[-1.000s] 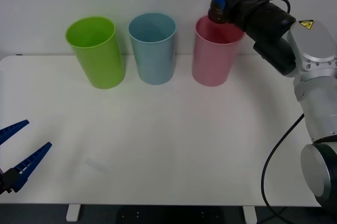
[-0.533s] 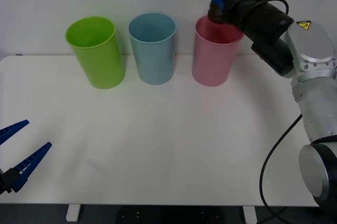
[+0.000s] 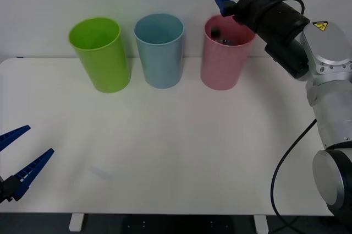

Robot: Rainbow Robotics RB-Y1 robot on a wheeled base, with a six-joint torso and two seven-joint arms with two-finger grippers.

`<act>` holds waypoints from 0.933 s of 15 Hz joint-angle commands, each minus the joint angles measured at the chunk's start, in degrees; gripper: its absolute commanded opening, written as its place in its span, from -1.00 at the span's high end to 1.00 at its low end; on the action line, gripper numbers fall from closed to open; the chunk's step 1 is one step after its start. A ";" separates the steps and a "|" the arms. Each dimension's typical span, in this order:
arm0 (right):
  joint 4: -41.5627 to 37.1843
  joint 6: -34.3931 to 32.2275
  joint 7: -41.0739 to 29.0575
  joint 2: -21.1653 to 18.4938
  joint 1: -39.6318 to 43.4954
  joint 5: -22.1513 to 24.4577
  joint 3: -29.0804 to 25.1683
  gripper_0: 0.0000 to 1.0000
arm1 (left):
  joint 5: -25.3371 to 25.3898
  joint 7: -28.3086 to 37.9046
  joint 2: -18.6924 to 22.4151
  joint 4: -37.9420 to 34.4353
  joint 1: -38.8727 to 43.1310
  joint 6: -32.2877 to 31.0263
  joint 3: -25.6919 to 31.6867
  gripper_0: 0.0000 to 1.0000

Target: Grasp the object on the table and drop it into the matching bin: aluminum can to the light blue bin, PET bottle to the pink bin.

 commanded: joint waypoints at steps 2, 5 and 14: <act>-4.69 -0.57 -0.34 0.00 3.52 -0.29 -0.87 -1.00 | 0.00 0.00 0.00 0.00 0.00 0.00 0.00 -1.00; -13.22 -1.27 -1.30 -0.26 9.93 -0.55 -0.78 -1.00 | 0.00 0.00 0.00 0.00 0.00 0.00 0.00 -1.00; -33.26 -3.21 -4.38 -3.95 29.71 -6.09 -0.78 -1.00 | 0.00 0.00 0.00 0.00 0.00 0.00 0.00 -1.00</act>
